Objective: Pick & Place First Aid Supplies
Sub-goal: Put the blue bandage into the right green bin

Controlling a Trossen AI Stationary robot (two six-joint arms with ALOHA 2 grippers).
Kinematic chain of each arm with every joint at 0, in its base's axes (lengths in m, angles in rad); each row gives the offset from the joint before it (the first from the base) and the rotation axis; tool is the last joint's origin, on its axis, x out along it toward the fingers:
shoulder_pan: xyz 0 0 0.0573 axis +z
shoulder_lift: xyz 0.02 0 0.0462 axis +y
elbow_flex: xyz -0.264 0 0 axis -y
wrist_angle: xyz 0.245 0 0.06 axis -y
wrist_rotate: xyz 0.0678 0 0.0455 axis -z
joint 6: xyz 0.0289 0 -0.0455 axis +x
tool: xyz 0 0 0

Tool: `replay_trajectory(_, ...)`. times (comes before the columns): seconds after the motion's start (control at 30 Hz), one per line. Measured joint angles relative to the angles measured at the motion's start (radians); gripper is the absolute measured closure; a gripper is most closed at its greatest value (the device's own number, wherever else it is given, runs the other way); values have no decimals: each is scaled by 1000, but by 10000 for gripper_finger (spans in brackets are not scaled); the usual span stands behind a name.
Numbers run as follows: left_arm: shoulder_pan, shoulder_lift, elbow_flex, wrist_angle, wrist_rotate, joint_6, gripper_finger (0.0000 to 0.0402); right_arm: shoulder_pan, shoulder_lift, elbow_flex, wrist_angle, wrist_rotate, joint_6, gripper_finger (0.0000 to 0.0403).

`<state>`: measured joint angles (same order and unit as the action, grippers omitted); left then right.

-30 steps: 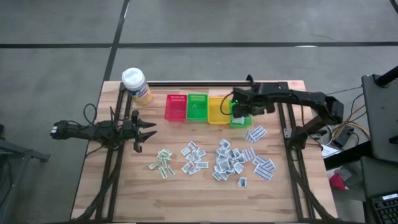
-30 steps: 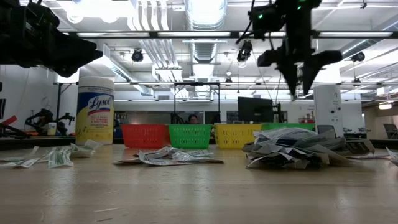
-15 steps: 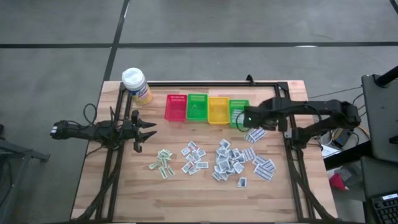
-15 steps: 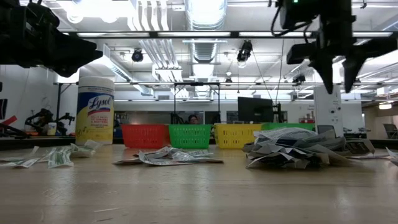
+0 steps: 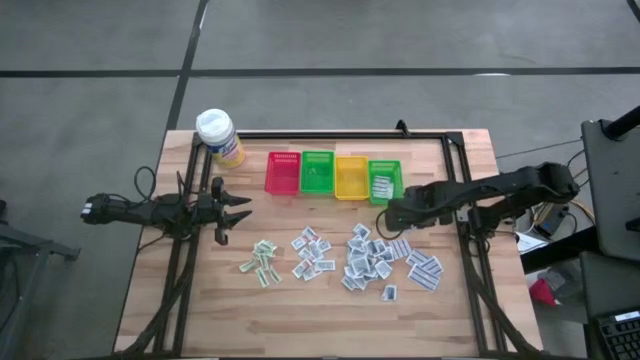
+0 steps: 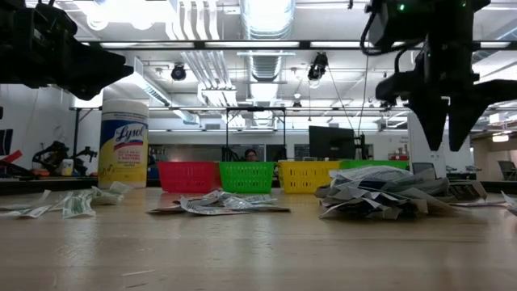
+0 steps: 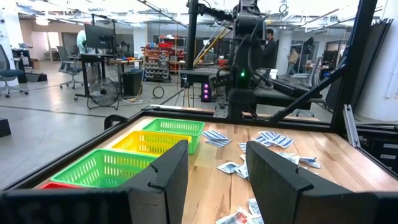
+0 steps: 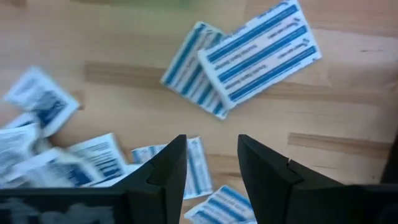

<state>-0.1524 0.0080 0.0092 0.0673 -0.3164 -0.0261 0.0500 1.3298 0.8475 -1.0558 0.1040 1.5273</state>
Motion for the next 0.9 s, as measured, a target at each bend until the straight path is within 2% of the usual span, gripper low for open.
replay_trajectory(0.37, 0, 0, 0, 8, 0, 0, 243, -2, 155, 15, 27, 0, -195, 252)
replay_trajectory(0.9, 0, 0, 0, 12, 0, -10, 243, -54, 284, 33, 22, 0, -343, 250)
